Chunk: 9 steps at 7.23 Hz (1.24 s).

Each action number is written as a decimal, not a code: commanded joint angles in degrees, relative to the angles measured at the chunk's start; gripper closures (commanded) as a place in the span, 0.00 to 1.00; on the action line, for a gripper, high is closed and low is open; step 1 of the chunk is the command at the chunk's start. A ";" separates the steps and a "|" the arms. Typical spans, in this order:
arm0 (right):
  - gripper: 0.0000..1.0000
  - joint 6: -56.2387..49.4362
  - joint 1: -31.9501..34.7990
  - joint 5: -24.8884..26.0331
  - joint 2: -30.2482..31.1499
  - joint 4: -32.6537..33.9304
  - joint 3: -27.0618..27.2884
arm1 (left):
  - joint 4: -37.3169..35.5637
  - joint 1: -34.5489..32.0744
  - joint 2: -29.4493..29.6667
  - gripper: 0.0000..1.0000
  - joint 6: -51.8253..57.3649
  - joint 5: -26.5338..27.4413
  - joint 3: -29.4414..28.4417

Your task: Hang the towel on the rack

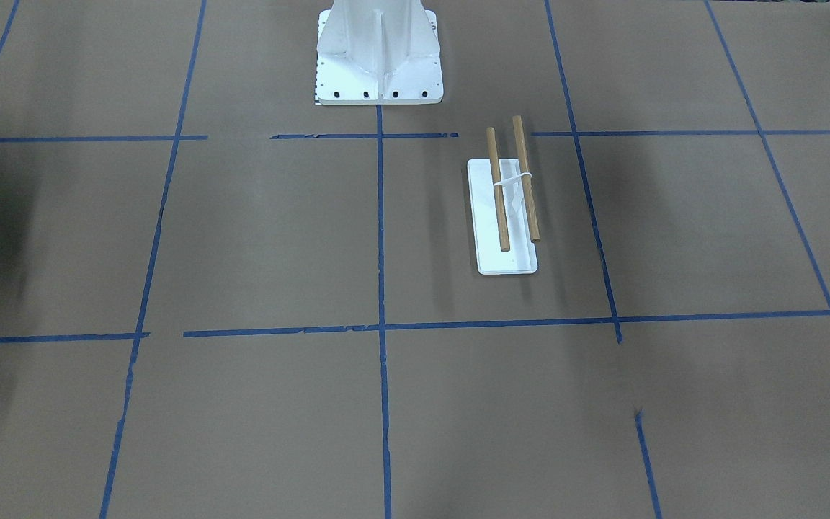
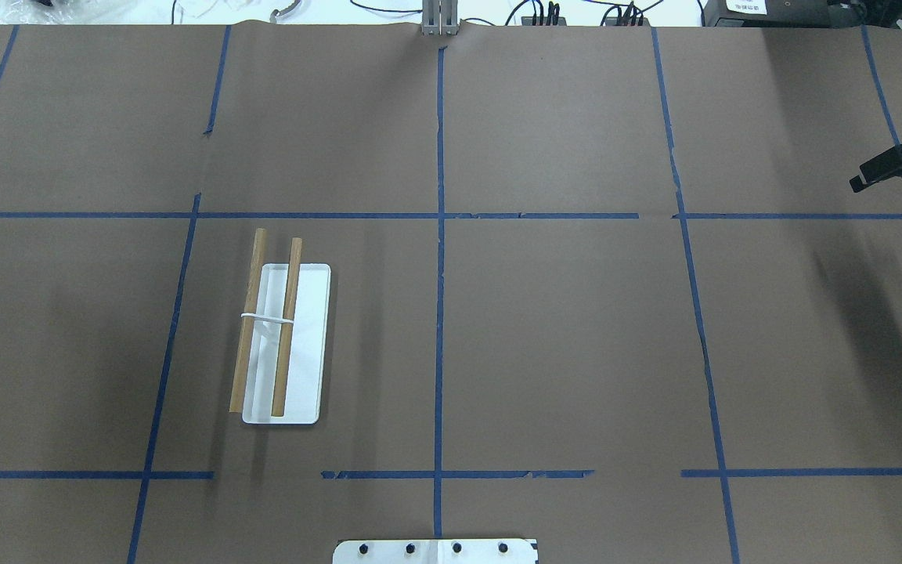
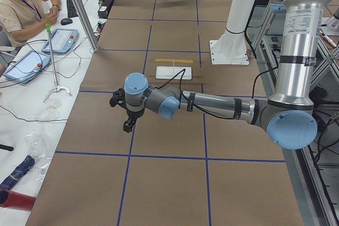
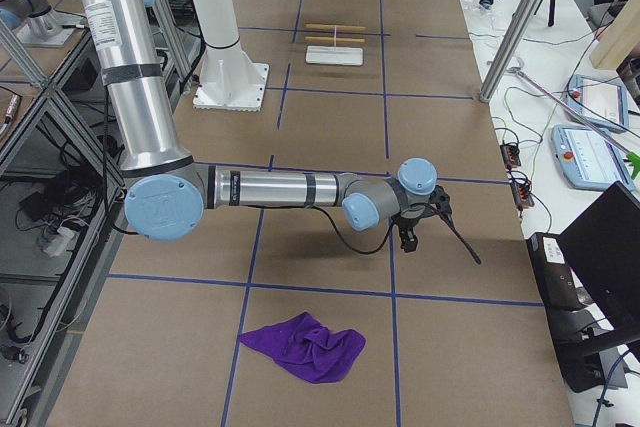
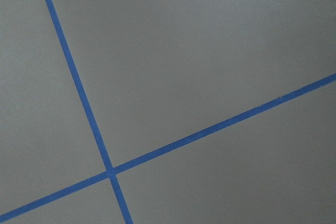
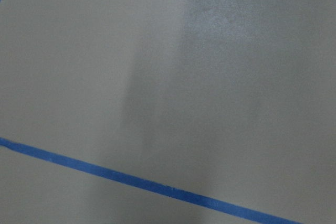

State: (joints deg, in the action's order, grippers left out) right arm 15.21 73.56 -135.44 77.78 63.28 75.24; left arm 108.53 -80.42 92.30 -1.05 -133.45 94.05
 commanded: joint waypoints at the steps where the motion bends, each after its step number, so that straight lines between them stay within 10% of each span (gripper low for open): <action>1: 0.00 0.00 0.00 0.00 0.00 0.00 0.08 | -0.33 0.00 0.07 0.00 -0.09 -0.41 0.60; 9: 0.00 2.02 3.24 0.44 2.97 0.27 0.09 | 0.46 0.09 0.86 0.00 -0.09 -0.59 -0.97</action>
State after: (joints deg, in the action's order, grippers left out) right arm 16.80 76.21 -135.44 79.21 63.82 75.37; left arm 108.93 -80.36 93.18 -1.14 -134.00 93.29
